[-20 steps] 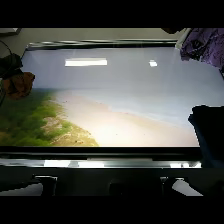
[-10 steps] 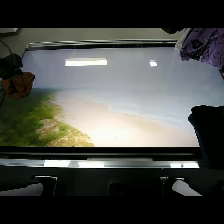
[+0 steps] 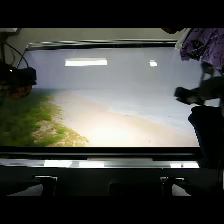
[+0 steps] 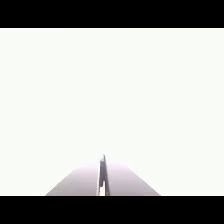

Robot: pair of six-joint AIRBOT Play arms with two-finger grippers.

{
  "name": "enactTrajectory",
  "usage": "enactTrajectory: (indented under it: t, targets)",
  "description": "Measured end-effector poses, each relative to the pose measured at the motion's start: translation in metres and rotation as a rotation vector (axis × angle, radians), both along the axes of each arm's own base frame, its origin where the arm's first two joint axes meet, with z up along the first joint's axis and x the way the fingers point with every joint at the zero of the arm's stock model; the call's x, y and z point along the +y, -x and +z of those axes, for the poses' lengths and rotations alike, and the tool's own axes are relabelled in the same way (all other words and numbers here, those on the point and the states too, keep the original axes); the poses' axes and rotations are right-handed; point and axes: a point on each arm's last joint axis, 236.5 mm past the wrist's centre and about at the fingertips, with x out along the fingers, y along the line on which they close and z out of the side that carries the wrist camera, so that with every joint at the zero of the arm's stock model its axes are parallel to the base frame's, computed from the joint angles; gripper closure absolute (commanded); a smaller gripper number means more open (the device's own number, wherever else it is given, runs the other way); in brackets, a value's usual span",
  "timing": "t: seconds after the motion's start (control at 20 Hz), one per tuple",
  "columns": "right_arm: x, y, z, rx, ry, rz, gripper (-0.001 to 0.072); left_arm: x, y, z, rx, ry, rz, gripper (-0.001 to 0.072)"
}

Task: Fold the clothes and pants, and hang the long-sleeved shirts on hangers.

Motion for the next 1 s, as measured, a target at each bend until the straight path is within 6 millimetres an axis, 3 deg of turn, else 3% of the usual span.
enactTrajectory:
  t: [0.15, 0.25, 0.35, 0.6, 1.0]
  targets:
    - [0.068, 0.005, 0.005, -0.023, 0.000, 0.181, 0.0684, -0.018, 0.016, -0.009, -0.032, -0.005, -0.058, 0.0689]
    - [0.096, 0.010, 0.011, -0.049, 0.003, 0.257, 0.0684, -0.023, 0.023, -0.009, -0.058, -0.008, -0.075, 0.0688]
    - [0.111, 0.011, 0.018, -0.080, 0.000, 0.292, 0.0684, -0.024, 0.028, -0.006, -0.078, -0.016, -0.084, 0.0687]
    - [0.118, 0.005, 0.031, -0.150, 0.034, 0.317, 0.0684, -0.023, 0.042, -0.010, -0.052, -0.028, -0.093, 0.0685]
    - [0.116, 0.000, 0.036, -0.184, 0.056, 0.318, 0.0684, -0.023, 0.045, -0.012, -0.040, -0.032, -0.094, 0.0686]
